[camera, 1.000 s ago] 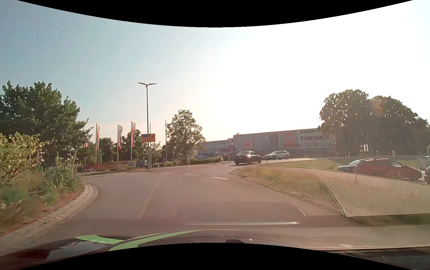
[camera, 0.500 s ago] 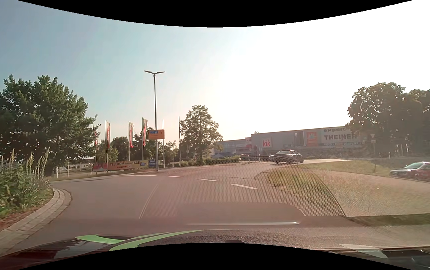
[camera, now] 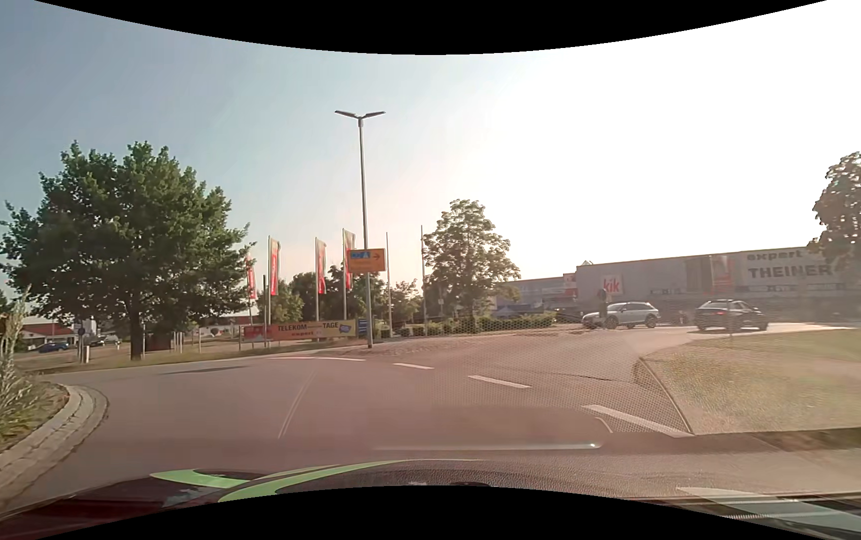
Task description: Follow the waypoints while adhering to traffic rules and regulations
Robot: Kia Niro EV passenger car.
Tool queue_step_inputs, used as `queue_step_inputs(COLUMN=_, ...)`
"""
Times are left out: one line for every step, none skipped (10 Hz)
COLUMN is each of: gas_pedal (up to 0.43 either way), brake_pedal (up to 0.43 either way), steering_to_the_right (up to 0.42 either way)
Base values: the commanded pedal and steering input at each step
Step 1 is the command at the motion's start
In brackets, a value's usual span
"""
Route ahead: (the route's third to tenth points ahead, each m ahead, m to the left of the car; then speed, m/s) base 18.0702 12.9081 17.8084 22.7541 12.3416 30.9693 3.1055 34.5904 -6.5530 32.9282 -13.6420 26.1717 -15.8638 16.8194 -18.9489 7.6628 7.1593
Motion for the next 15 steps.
queue_step_inputs(gas_pedal=0.15, brake_pedal=0.0, steering_to_the_right=-0.255)
queue_step_inputs(gas_pedal=0.138, brake_pedal=0.0, steering_to_the_right=-0.256)
queue_step_inputs(gas_pedal=0.13, brake_pedal=0.0, steering_to_the_right=-0.266)
queue_step_inputs(gas_pedal=0.118, brake_pedal=0.0, steering_to_the_right=-0.279)
queue_step_inputs(gas_pedal=0.118, brake_pedal=0.0, steering_to_the_right=-0.286)
queue_step_inputs(gas_pedal=0.118, brake_pedal=0.0, steering_to_the_right=-0.286)
queue_step_inputs(gas_pedal=0.118, brake_pedal=0.0, steering_to_the_right=-0.286)
queue_step_inputs(gas_pedal=0.118, brake_pedal=0.0, steering_to_the_right=-0.286)
queue_step_inputs(gas_pedal=0.11, brake_pedal=0.0, steering_to_the_right=-0.286)
queue_step_inputs(gas_pedal=0.098, brake_pedal=0.0, steering_to_the_right=-0.285)
queue_step_inputs(gas_pedal=0.098, brake_pedal=0.0, steering_to_the_right=-0.283)
queue_step_inputs(gas_pedal=0.098, brake_pedal=0.0, steering_to_the_right=-0.28)
queue_step_inputs(gas_pedal=0.098, brake_pedal=0.0, steering_to_the_right=-0.277)
queue_step_inputs(gas_pedal=0.098, brake_pedal=0.0, steering_to_the_right=-0.273)
queue_step_inputs(gas_pedal=0.098, brake_pedal=0.0, steering_to_the_right=-0.272)
